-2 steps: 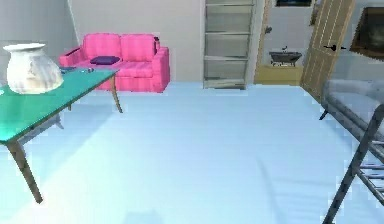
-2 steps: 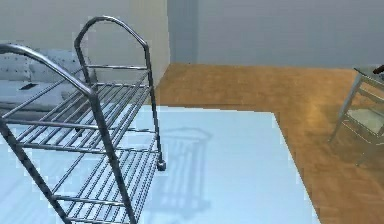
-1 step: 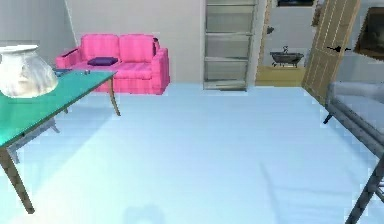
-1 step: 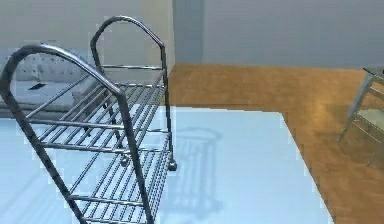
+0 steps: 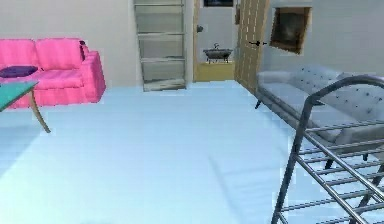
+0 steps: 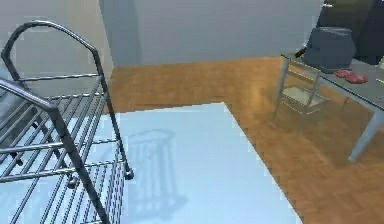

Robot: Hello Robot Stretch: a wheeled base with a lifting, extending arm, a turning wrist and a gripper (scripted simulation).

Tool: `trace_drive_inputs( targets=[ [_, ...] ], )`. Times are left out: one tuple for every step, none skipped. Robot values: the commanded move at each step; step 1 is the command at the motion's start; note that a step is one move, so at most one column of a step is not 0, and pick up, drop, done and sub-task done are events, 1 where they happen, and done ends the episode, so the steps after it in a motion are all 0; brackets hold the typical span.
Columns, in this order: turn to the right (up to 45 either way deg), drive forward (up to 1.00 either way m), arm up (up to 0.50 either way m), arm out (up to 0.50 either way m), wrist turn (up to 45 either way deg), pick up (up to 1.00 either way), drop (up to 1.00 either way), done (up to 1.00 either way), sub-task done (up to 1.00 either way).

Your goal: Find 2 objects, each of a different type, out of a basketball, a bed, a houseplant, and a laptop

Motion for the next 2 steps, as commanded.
trace_drive_inputs(
  targets=[
    [0.0,0.85,0.0,0.0,0.0,0.0,0.0,0.0,0.0],
    [9.0,0.0,0.0,0.0,0.0,0.0,0.0,0.0,0.0]
  ],
)
